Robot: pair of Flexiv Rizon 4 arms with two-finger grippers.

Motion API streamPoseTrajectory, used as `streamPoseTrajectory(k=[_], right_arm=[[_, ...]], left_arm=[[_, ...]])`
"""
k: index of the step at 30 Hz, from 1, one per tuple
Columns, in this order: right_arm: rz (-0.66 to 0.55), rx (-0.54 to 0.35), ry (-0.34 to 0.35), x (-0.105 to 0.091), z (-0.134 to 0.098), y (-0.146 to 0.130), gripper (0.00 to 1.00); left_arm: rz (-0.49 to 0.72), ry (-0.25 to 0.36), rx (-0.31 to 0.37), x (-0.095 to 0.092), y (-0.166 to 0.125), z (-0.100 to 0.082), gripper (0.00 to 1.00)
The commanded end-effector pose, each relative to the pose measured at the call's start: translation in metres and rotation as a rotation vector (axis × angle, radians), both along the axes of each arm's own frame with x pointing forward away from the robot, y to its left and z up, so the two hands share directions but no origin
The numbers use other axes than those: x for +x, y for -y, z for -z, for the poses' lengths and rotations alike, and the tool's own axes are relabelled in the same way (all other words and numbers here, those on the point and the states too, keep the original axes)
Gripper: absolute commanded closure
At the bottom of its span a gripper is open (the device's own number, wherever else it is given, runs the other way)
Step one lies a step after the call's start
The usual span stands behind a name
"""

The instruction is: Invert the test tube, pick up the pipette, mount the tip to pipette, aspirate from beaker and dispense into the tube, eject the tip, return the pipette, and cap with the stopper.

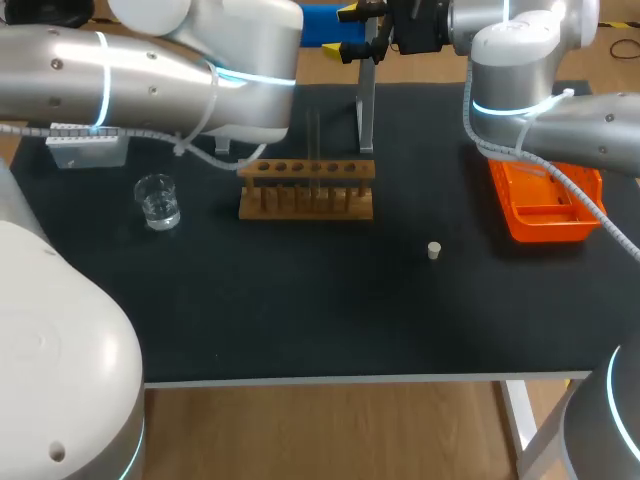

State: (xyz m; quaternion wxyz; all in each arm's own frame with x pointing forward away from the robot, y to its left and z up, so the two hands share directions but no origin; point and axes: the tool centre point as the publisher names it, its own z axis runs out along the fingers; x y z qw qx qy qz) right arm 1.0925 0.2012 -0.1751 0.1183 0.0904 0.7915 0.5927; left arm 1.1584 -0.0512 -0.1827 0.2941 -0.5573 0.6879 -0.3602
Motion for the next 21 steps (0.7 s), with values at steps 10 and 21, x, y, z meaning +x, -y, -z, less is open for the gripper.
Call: streamPoseTrajectory(k=[10,21], right_arm=[[-0.004,-0.004,-0.003,0.001,-0.001,0.001,0.00],[-0.004,-0.004,-0.003,0.001,-0.001,0.001,0.00]], left_arm=[[-0.003,-0.029,0.004,0.003,0.000,0.008,1.00],[-0.018,-0.049,0.006,0.003,0.000,0.014,0.00]])
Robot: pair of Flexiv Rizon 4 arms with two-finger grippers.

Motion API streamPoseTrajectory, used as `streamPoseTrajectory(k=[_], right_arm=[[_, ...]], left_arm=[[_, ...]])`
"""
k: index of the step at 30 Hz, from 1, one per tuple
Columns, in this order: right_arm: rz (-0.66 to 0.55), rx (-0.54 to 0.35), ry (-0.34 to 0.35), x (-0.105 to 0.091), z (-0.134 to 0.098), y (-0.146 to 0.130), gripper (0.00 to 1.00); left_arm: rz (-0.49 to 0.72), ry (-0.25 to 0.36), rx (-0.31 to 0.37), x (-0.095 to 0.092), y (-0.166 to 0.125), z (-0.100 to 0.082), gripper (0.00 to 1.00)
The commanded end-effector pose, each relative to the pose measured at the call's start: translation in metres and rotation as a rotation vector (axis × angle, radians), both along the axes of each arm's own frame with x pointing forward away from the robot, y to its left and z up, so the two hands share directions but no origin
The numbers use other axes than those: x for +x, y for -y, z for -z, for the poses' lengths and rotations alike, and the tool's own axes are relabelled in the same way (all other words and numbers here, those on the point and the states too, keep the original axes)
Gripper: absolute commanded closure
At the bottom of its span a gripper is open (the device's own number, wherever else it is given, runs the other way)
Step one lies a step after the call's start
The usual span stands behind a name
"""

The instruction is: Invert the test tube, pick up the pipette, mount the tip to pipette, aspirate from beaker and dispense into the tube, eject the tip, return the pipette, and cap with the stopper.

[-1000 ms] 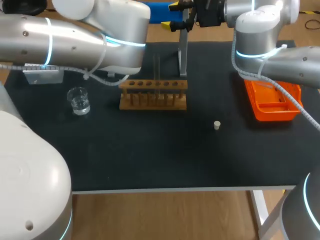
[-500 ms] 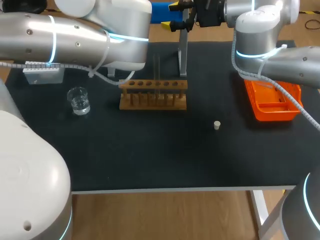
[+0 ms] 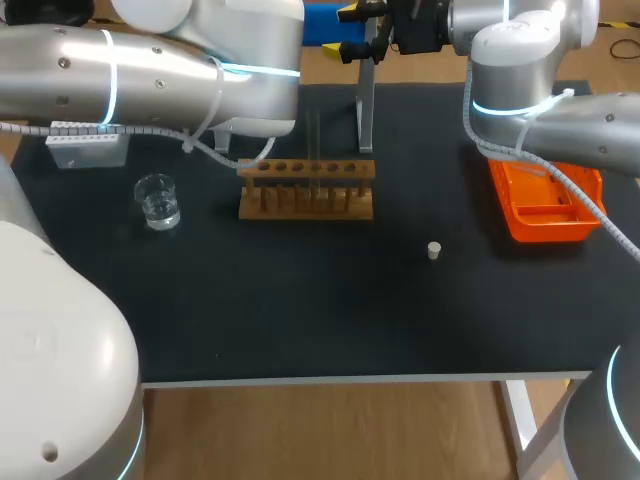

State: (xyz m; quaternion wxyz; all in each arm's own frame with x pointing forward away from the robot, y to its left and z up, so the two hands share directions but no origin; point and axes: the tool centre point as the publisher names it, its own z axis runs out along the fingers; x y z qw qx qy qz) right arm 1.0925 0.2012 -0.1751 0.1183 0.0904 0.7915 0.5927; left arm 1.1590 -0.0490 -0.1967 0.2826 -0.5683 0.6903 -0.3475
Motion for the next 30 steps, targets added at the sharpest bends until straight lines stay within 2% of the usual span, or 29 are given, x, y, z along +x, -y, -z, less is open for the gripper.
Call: streamPoseTrajectory(k=[1,10,20,25,30], right_arm=[[-0.004,-0.004,-0.003,0.001,-0.001,0.001,0.00],[-0.004,-0.004,-0.003,0.001,-0.001,0.001,0.00],[-0.004,-0.004,-0.003,0.001,-0.001,0.001,0.00],[-0.004,-0.004,-0.003,0.001,-0.001,0.001,0.00],[-0.004,-0.004,-0.003,0.001,-0.001,0.001,0.00]], left_arm=[[-0.012,-0.012,0.007,0.002,0.003,0.000,0.00],[-0.020,-0.004,0.000,-0.009,0.003,-0.007,0.00],[-0.004,0.034,0.001,-0.032,0.006,-0.035,0.00],[0.063,0.065,0.026,-0.053,0.013,-0.051,0.00],[0.221,0.143,-0.008,-0.079,0.024,-0.062,0.00]])
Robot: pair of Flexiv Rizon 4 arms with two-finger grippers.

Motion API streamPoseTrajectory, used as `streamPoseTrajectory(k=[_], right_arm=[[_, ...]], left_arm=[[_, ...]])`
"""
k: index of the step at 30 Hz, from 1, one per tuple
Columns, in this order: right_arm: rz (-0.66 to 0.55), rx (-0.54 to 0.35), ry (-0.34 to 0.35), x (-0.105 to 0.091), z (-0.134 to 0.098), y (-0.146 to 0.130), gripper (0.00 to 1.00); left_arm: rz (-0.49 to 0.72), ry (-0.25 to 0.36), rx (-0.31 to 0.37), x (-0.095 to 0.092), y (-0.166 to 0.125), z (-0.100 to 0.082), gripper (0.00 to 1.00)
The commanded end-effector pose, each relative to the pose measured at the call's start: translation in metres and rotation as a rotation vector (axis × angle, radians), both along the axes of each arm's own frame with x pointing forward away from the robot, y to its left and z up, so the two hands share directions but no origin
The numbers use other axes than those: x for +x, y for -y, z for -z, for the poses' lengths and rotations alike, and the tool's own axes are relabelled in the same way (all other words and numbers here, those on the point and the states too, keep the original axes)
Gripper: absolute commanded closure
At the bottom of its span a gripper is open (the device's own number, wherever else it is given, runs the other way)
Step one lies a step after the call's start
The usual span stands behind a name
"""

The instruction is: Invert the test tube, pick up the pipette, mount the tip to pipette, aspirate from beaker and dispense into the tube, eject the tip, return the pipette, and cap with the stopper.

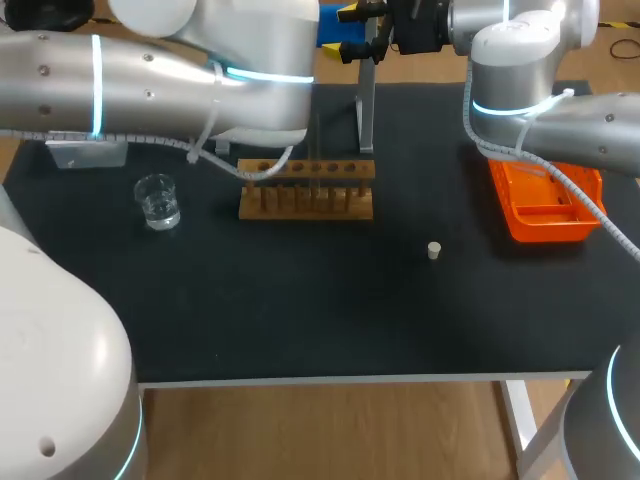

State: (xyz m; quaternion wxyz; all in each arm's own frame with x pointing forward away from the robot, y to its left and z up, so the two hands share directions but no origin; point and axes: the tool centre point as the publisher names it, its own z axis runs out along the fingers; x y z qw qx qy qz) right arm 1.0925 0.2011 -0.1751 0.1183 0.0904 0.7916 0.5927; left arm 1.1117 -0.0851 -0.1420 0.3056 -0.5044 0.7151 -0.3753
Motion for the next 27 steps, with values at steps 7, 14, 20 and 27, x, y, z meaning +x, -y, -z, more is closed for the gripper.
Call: streamPoseTrajectory(k=[7,14,20,27], right_arm=[[-0.004,-0.004,-0.003,0.001,-0.001,0.001,0.00],[-0.004,-0.004,-0.003,0.001,-0.001,0.001,0.00],[-0.004,-0.004,-0.003,0.001,-0.001,0.001,0.00],[-0.004,-0.004,-0.003,0.001,-0.001,0.001,0.00]], left_arm=[[0.392,0.118,-0.119,-0.073,0.003,-0.013,0.00],[0.583,0.162,-0.154,-0.107,0.011,-0.011,0.00],[0.692,0.171,-0.160,-0.121,0.013,-0.002,0.00],[0.790,0.154,-0.165,-0.123,0.017,0.015,0.00]])
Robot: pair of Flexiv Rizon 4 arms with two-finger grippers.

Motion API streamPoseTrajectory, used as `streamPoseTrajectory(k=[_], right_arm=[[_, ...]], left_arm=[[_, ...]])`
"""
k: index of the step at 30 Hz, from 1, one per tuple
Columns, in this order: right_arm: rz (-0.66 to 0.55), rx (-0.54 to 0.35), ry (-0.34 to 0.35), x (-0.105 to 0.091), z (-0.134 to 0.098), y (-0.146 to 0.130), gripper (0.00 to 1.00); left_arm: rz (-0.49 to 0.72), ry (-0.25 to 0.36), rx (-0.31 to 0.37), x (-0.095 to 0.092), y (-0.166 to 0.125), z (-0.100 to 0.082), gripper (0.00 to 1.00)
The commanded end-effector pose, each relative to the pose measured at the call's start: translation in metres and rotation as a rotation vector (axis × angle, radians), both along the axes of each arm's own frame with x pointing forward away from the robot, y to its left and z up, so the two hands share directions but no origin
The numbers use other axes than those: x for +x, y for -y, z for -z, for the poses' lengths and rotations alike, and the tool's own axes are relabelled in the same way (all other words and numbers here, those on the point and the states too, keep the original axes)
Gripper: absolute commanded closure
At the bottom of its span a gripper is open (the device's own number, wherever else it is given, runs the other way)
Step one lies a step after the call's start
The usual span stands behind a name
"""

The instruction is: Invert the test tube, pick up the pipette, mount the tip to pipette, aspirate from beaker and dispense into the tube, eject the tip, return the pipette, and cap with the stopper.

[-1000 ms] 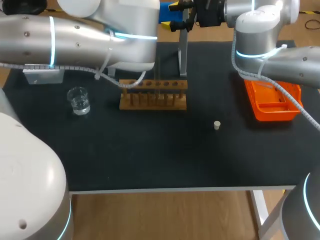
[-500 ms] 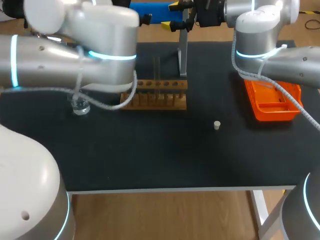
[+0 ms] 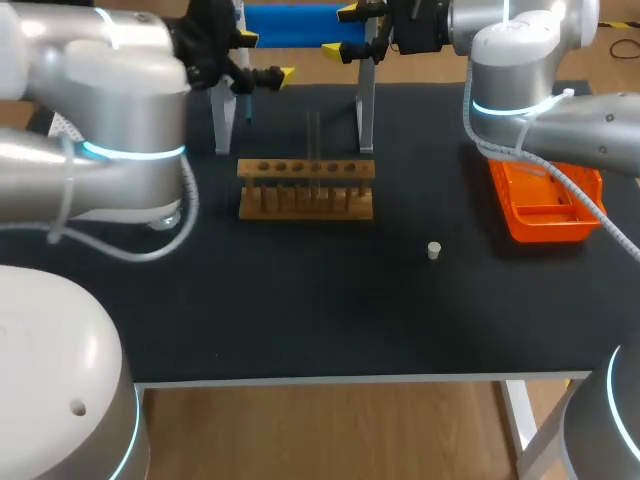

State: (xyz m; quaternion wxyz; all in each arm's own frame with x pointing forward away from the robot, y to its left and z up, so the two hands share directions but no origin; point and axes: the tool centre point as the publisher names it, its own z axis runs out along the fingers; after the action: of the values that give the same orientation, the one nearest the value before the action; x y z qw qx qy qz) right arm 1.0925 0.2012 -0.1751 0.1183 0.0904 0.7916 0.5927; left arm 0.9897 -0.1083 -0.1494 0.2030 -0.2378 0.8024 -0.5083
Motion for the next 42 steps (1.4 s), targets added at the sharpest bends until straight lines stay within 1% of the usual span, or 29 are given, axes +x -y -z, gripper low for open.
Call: streamPoseTrajectory(k=[1,12,23,34,42], right_arm=[[-0.004,-0.004,-0.003,0.001,-0.001,0.001,0.00],[-0.004,-0.004,-0.003,0.001,-0.001,0.001,0.00],[-0.004,-0.004,-0.003,0.001,-0.001,0.001,0.00],[-0.004,-0.004,-0.003,0.001,-0.001,0.001,0.00],[-0.004,-0.004,-0.003,0.001,-0.001,0.001,0.00]], left_arm=[[0.169,-0.010,-0.085,-0.002,-0.005,0.011,0.00],[0.246,-0.048,-0.070,-0.004,0.013,0.052,0.00],[0.326,-0.098,-0.031,-0.001,0.036,0.080,0.00],[0.396,-0.103,-0.020,0.004,0.052,0.097,0.00],[0.445,-0.109,0.002,0.005,0.061,0.108,0.00]])
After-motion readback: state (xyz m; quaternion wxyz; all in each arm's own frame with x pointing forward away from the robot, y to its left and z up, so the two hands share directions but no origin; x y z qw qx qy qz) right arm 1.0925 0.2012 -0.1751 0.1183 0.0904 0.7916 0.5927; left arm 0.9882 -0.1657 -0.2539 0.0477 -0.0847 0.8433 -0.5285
